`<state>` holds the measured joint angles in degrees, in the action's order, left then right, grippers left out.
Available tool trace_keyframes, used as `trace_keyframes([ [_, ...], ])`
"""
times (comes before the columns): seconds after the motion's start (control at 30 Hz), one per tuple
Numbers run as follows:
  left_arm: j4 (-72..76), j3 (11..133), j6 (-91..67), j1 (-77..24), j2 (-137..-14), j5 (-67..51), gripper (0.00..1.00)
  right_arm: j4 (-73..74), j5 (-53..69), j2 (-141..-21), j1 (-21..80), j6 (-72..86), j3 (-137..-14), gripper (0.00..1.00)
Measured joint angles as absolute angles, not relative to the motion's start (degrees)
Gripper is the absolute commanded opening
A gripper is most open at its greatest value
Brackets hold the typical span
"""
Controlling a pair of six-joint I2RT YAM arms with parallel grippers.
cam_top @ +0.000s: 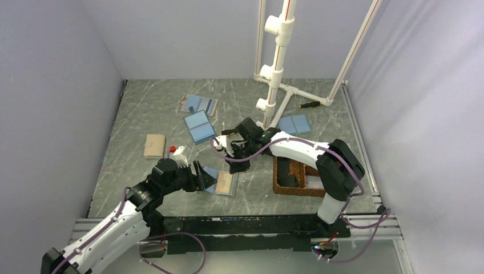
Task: Take the credit cards out of the card holder
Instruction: Remove the credit card from the card holder.
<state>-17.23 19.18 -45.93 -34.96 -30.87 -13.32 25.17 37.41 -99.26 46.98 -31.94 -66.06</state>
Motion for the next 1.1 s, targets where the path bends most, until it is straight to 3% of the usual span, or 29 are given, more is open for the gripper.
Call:
trace_keyframes([
  [0.13, -12.1, 17.0, -47.1, -35.0, -35.2, -14.8, 0.49, 26.6, 39.7, -98.4, 44.7, -32.8, -66.1, 0.19],
  [0.2, -8.8, 16.4, -47.5, -35.0, -38.2, -15.3, 0.45, 26.6, 40.5, -98.1, 44.4, -32.8, -66.1, 0.16],
  [0.57, -0.1, 15.9, -46.2, -35.0, -52.1, -15.6, 0.47, 25.8, 40.4, -98.3, 45.4, -30.8, -66.0, 0.12],
  [0.73, 1.0, 16.1, -45.4, -35.0, -55.6, -15.1, 0.42, 25.6, 39.4, -100.0, 46.0, -30.5, -66.0, 0.12],
  [1.1, 2.7, 16.1, -44.6, -35.0, -59.7, -13.4, 0.40, 26.3, 35.4, -103.5, 47.2, -31.0, -66.1, 0.22],
])
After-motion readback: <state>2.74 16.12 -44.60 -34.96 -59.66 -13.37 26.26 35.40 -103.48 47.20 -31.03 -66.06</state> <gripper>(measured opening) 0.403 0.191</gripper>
